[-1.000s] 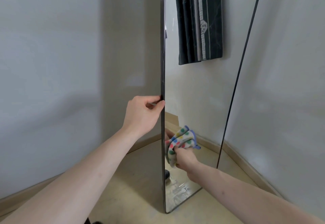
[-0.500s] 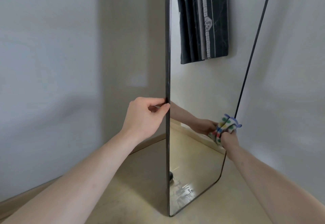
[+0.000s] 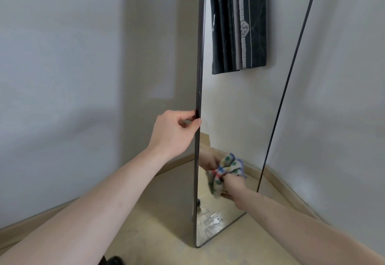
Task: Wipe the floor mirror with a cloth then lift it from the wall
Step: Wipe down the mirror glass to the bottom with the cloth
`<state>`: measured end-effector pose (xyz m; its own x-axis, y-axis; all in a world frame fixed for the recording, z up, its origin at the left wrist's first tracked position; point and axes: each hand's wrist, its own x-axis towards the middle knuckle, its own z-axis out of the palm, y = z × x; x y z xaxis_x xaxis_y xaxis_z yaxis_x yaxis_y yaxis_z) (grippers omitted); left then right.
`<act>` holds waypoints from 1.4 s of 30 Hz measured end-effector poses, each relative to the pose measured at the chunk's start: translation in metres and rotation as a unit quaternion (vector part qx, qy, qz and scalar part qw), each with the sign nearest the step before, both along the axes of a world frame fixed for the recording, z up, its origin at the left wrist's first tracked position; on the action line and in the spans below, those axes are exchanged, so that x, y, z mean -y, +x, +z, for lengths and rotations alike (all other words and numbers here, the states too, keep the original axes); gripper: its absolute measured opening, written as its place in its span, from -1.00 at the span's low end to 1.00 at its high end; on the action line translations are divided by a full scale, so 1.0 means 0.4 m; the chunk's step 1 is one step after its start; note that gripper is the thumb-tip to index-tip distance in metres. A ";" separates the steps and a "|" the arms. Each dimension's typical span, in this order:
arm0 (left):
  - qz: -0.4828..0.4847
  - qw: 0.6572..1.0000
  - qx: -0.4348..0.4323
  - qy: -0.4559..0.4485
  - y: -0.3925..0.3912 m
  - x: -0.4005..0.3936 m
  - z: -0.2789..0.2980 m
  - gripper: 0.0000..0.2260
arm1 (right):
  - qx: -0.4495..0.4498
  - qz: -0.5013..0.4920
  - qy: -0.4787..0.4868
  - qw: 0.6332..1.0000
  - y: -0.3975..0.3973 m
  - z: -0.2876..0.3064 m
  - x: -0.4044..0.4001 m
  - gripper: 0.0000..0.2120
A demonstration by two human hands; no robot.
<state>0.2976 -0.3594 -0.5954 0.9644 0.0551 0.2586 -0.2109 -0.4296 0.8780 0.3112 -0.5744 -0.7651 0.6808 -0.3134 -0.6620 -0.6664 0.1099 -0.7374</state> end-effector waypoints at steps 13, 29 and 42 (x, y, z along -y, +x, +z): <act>0.000 0.999 -0.045 -0.008 0.007 -0.006 0.001 -0.63 | 0.228 0.096 -0.138 0.959 -0.083 0.198 -0.180 -0.45; -0.027 0.998 -0.046 -0.018 0.003 -0.012 0.010 -0.82 | 0.061 0.160 -0.249 0.953 -0.147 -0.047 -0.182 -0.16; -0.021 0.999 -0.027 -0.006 -0.006 -0.002 0.009 -0.82 | 0.280 0.093 -0.223 0.929 -0.092 0.129 -0.181 -0.39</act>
